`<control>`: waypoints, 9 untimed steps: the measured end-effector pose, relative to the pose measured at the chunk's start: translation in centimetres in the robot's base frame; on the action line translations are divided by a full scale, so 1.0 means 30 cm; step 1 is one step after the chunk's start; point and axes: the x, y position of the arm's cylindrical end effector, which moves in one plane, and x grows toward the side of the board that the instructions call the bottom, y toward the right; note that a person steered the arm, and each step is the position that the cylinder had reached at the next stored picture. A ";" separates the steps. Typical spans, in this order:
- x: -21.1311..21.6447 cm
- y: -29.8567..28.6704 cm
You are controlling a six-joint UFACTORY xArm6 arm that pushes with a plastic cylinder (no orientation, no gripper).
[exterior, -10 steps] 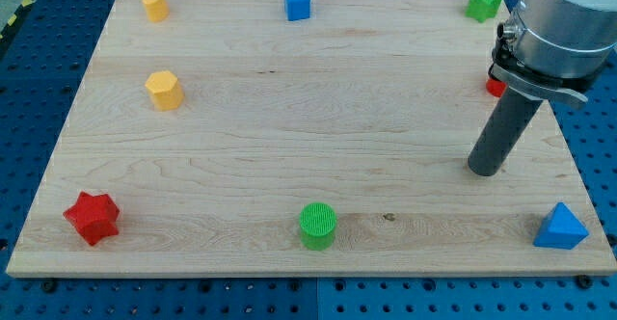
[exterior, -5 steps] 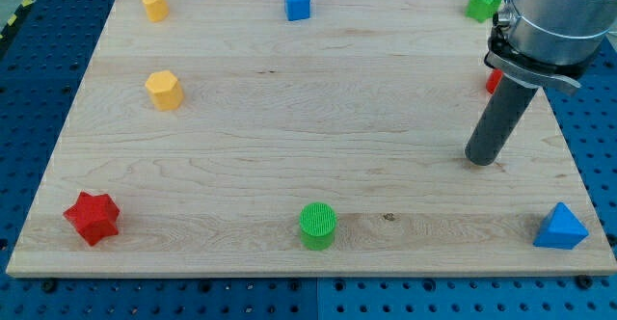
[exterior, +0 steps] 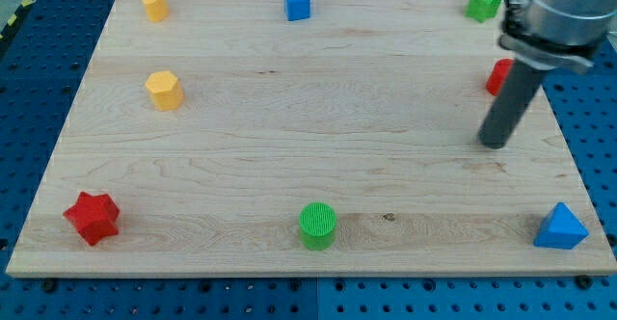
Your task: Point your arm at red circle
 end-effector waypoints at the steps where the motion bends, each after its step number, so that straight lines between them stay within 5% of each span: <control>1: -0.044 0.190; 4: -0.243 0.208; 9: -0.317 0.114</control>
